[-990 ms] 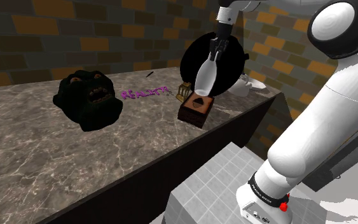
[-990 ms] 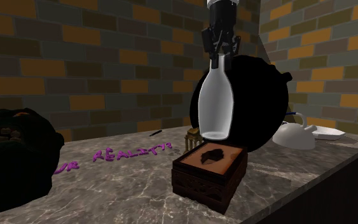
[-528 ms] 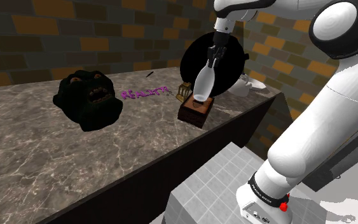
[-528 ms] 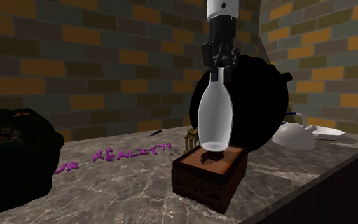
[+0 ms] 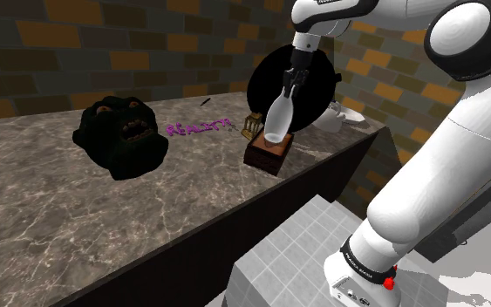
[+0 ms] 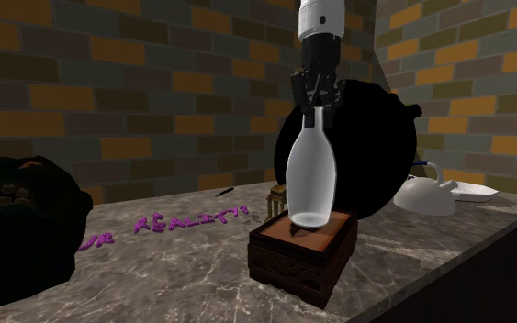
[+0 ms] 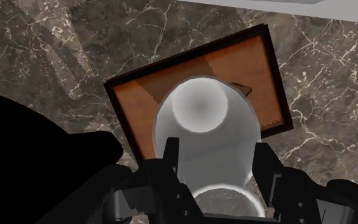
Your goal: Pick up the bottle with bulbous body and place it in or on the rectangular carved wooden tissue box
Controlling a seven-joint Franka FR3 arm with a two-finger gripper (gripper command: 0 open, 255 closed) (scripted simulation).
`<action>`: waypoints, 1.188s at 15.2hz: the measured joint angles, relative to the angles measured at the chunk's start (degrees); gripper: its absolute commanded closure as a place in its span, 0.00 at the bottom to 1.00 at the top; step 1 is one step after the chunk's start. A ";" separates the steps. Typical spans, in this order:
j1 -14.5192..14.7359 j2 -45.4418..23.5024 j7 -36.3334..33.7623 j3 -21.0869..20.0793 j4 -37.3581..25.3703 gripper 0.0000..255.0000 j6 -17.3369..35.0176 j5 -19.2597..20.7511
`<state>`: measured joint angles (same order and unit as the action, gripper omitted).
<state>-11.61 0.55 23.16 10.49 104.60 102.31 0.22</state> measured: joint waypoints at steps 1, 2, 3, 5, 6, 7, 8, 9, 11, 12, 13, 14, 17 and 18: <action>0.00 -0.01 0.00 0.00 -0.01 1.00 0.01 -0.01; 0.00 -0.06 0.00 0.00 -0.06 0.00 -0.01 -0.01; 0.00 -0.12 0.00 0.00 -0.07 0.00 -0.05 -0.01; 0.00 -0.16 0.00 0.00 -0.06 0.00 -0.07 -0.01; 0.00 -0.17 0.00 0.00 -0.06 0.00 -0.07 -0.01; 0.00 -0.17 0.00 0.00 -0.06 0.00 -0.07 -0.01; -0.01 -0.14 0.00 0.01 0.00 0.00 -0.05 0.00; 0.00 -0.45 0.01 0.00 -1.26 0.00 -0.99 -0.05; 0.01 -0.43 -0.01 -0.01 -4.52 0.00 -4.23 -0.07; -0.02 -0.56 0.06 0.03 -6.24 0.00 -5.79 -0.10; -0.04 -0.55 0.10 0.04 -6.99 0.00 -6.56 -0.09; -0.03 -0.57 0.08 0.03 -7.42 0.00 -6.99 -0.09; -0.03 -0.66 0.09 0.03 -7.85 0.00 -7.37 -0.10; -0.03 -0.67 0.09 0.03 -7.88 0.00 -7.40 -0.10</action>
<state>-11.64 -0.13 23.25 10.52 96.73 94.91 0.11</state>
